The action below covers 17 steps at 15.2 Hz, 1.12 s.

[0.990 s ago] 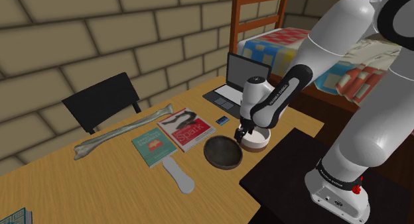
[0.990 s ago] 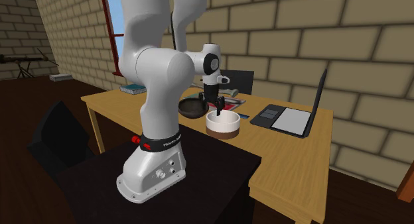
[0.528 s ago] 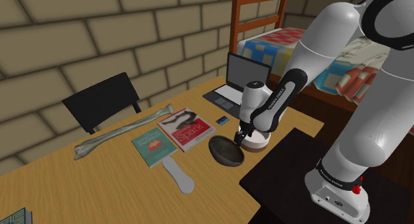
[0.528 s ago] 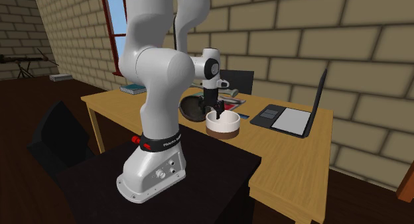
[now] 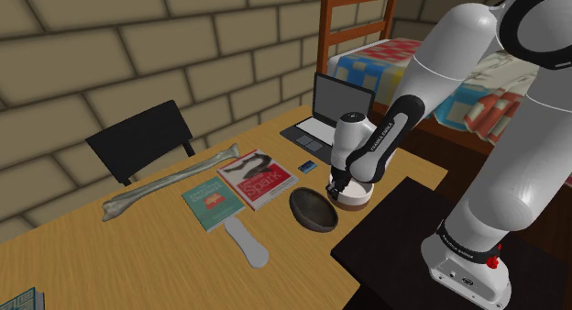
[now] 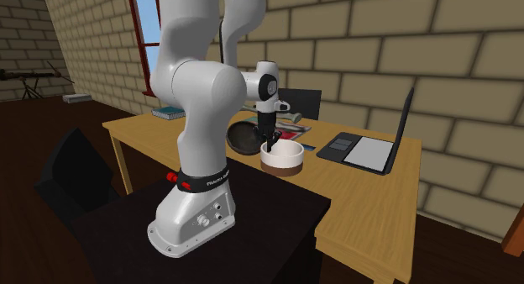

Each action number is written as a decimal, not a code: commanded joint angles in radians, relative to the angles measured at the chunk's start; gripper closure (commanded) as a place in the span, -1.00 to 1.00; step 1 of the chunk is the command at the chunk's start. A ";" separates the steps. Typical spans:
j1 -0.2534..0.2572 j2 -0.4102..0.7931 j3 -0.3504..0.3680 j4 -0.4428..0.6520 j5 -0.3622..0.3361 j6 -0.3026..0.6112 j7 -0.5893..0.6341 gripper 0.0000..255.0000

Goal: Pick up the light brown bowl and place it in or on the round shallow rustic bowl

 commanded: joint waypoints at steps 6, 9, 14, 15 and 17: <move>0.000 0.001 0.000 0.000 0.000 0.000 0.000 1.00; -0.001 -0.059 0.010 -0.005 0.039 -0.053 -0.027 1.00; 0.007 -0.154 0.012 -0.007 0.083 -0.145 -0.058 1.00; 0.009 -0.173 0.011 -0.006 0.089 -0.164 -0.062 1.00; 0.013 -0.208 0.009 -0.004 0.099 -0.201 -0.070 1.00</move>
